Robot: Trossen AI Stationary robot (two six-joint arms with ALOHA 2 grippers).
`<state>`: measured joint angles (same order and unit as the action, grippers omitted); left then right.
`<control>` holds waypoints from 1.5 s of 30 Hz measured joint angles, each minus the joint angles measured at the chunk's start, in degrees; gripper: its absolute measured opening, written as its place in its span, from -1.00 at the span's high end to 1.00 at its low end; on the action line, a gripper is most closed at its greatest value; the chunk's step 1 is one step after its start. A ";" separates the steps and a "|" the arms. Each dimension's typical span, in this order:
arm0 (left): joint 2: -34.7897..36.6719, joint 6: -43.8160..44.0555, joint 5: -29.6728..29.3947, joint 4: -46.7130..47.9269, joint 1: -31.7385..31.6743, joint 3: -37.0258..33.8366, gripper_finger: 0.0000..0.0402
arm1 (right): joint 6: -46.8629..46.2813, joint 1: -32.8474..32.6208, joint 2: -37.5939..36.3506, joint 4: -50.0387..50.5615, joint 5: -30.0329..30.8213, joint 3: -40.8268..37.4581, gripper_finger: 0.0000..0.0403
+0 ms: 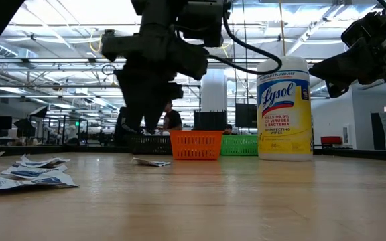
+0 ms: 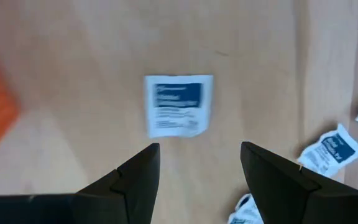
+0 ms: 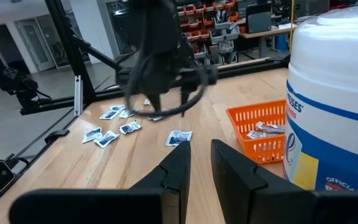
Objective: Pick & Place First Aid Supplies
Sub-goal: Put the blue alcohol pad into the blue bin
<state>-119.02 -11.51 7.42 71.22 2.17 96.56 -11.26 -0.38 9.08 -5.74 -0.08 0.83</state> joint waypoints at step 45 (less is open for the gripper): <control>16.19 -10.14 0.46 -6.37 -5.30 -12.80 0.98 | 0.01 0.02 -0.02 0.00 0.00 0.01 0.71</control>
<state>-102.84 -21.65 7.88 64.85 -3.13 83.77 -11.25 -0.36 9.06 -5.74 -0.08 0.84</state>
